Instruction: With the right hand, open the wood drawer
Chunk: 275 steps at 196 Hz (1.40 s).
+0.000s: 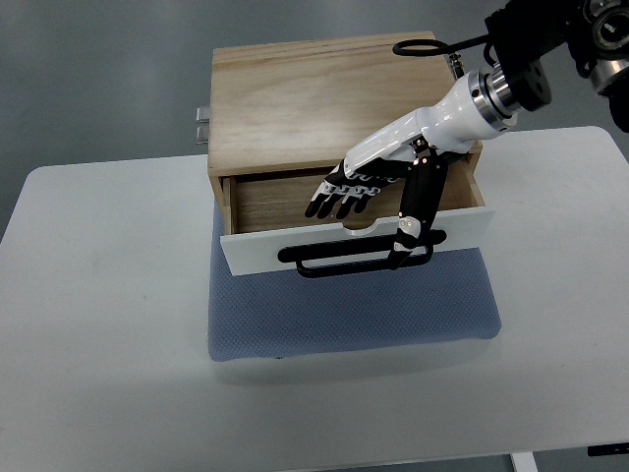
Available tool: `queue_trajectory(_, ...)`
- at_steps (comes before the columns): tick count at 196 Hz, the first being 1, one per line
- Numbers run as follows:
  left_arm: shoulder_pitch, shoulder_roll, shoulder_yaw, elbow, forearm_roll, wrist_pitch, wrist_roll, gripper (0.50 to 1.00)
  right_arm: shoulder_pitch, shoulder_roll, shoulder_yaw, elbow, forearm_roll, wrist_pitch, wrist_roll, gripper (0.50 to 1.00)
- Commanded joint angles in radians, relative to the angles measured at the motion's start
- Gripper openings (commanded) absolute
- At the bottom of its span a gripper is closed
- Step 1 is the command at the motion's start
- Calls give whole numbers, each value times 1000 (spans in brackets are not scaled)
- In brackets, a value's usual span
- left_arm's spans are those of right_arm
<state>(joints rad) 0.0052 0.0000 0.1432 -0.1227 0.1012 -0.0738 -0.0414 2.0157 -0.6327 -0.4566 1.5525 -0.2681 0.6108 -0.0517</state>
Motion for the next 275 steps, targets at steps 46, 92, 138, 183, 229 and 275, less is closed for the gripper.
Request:
queue_trajectory(46, 1, 0, -1, 0, 0, 0, 0, 1000, -60, -59, 136, -81, 153, -34, 3, 936)
queue_trajectory(92, 1, 0, -1, 0, 0, 0, 0, 1000, -201, -111, 346, -141, 228, -247, 4, 936)
queue_trajectory(138, 1, 0, -1, 0, 0, 0, 0, 1000, -292, -116, 500, -266, 274, -411, 62, 936)
queue_trajectory(183, -1, 0, -1, 0, 0, 0, 0, 1000, -422, -153, 661, -344, 273, -474, 64, 936)
queue_trajectory(229, -1, 0, -1, 0, 0, 0, 0, 1000, -607, -171, 851, -446, 268, -511, 96, 936)
queue_trajectory(275, -1, 0, 1, 0, 0, 0, 0, 1000, -793, -81, 1030, -580, 251, -553, 138, 936)
